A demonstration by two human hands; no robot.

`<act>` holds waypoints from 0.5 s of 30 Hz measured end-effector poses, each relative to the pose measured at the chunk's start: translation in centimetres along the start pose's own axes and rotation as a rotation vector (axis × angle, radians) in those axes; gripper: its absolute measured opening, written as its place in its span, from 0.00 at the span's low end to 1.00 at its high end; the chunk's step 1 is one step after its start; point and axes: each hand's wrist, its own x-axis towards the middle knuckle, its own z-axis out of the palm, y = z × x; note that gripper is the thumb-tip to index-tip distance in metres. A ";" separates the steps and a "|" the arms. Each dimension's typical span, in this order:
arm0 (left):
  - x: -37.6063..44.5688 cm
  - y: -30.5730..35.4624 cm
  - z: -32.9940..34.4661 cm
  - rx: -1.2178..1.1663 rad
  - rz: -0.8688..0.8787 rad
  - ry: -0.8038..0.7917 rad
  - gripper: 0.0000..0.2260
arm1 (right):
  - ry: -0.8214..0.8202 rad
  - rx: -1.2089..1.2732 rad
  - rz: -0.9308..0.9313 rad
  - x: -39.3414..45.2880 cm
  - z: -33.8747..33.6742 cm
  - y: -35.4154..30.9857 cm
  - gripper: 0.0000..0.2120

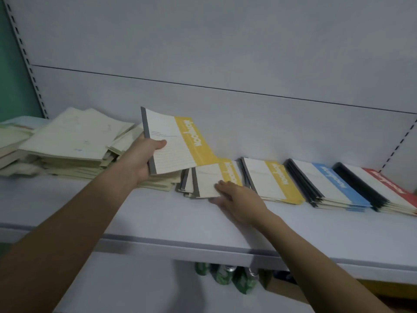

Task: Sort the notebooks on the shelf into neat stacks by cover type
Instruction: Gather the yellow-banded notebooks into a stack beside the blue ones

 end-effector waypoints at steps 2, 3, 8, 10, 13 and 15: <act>-0.4 0.0 -0.8 0.039 0.019 -0.003 0.18 | 0.114 0.038 0.029 0.3 -0.3 0.5 0.17; -0.7 0.0 -1.1 0.060 0.025 -0.003 0.19 | 0.165 0.106 0.076 0.6 -0.7 0.8 0.18; -1.7 -0.7 -1.6 0.110 0.005 -0.005 0.22 | 0.626 0.428 0.161 1.4 -4.5 -0.5 0.20; -2.2 -1.2 -0.5 0.104 -0.011 -0.046 0.18 | 0.715 0.404 0.081 1.1 -4.7 -2.4 0.18; -2.7 -1.2 1.4 0.019 -0.082 -0.098 0.12 | 0.610 0.130 -0.222 -0.1 -3.1 -6.4 0.13; -2.4 -1.1 1.8 -0.003 -0.088 -0.115 0.12 | 0.483 -0.038 -0.353 -0.3 -1.6 -7.5 0.14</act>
